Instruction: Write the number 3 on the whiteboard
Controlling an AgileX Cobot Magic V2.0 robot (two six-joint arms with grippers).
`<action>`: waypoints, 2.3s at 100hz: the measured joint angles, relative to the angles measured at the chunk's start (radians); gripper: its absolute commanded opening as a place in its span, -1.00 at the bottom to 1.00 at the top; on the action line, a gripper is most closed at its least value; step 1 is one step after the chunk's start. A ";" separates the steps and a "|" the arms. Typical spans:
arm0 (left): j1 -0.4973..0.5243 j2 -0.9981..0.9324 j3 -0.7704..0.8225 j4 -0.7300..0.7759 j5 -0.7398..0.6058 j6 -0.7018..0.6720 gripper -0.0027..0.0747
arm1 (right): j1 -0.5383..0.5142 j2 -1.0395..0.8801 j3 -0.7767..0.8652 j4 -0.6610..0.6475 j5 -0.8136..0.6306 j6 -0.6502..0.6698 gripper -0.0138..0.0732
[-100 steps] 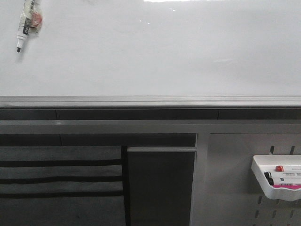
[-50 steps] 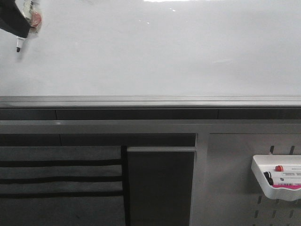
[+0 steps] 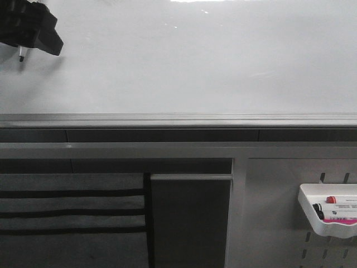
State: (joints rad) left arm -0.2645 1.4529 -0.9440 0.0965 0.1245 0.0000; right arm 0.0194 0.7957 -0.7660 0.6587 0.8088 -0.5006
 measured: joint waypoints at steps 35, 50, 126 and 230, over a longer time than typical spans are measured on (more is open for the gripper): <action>0.044 0.009 -0.002 -0.002 -0.036 0.000 0.28 | 0.000 0.000 0.000 0.000 0.000 -0.002 0.19; 0.042 0.009 -0.002 -0.002 -0.038 0.000 -0.22 | 0.000 0.000 0.000 0.000 0.000 -0.003 0.19; -0.047 -0.179 -0.083 -0.038 0.464 0.224 -0.98 | 0.000 0.032 -0.108 0.000 0.143 -0.071 0.19; -0.265 -0.221 -0.120 -0.667 0.967 1.073 -0.98 | 0.640 0.669 -0.686 -0.101 0.328 -0.363 0.19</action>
State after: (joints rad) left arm -0.5298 1.2315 -1.0637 -0.5702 1.0912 1.0732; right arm 0.6590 1.4650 -1.4519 0.5574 1.1372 -0.8633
